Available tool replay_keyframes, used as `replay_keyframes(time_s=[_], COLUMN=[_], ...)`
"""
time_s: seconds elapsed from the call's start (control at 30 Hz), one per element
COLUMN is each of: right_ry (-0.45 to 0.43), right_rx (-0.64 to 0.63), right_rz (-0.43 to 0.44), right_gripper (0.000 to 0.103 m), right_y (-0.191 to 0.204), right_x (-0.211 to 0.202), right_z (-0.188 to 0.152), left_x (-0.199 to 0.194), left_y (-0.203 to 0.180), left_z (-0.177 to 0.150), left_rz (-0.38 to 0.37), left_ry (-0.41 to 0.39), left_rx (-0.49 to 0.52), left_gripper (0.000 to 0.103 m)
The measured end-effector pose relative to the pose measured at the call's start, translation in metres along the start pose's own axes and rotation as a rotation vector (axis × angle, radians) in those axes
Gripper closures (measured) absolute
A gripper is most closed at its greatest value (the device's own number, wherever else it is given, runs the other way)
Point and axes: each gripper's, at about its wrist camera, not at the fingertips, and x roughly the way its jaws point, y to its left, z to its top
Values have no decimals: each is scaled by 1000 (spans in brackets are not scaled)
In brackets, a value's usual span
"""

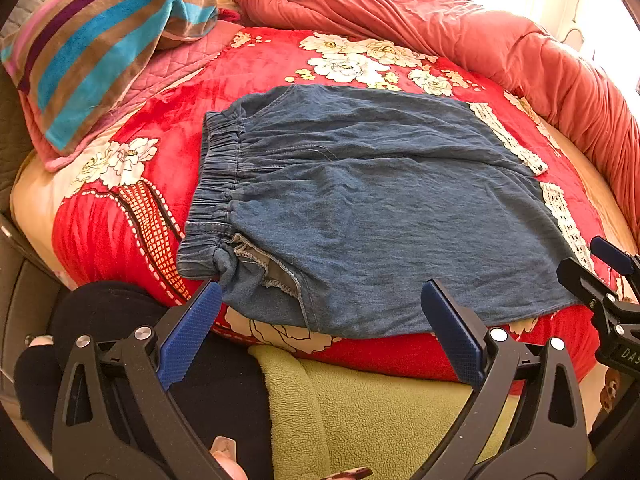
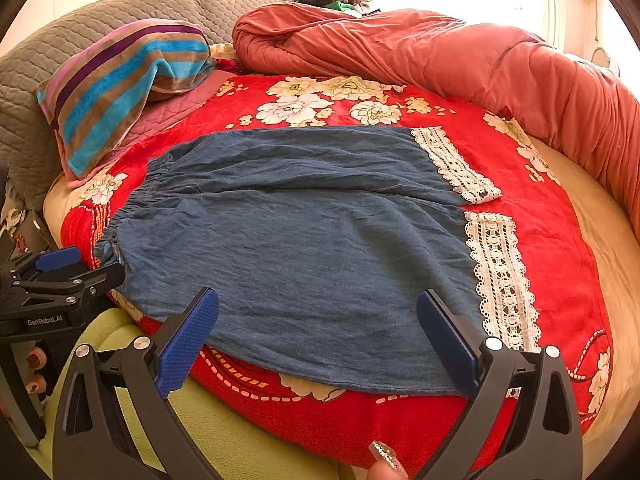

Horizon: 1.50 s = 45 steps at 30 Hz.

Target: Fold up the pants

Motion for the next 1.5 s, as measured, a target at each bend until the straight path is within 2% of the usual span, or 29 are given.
replay_keyframes(time_s=[0.33,0.87,1.27,1.5], right_ry=[-5,-25,11,15], right_rx=[-9,-78,-124,-204], right_rz=[1,14,43,42], right_gripper=[4,4,4,4], right_y=[3,22,35,53], right_x=[5,32,90,126], right_z=[5,51,93,122], left_x=[-1,16,48,75], left_y=[10,56,93,118], left_z=[6,41,70,94], left_rz=[1,73,116,142], left_ry=[3,-6,37,70], left_rx=[-16,-118,-174,-205], left_gripper=[9,9,9,9])
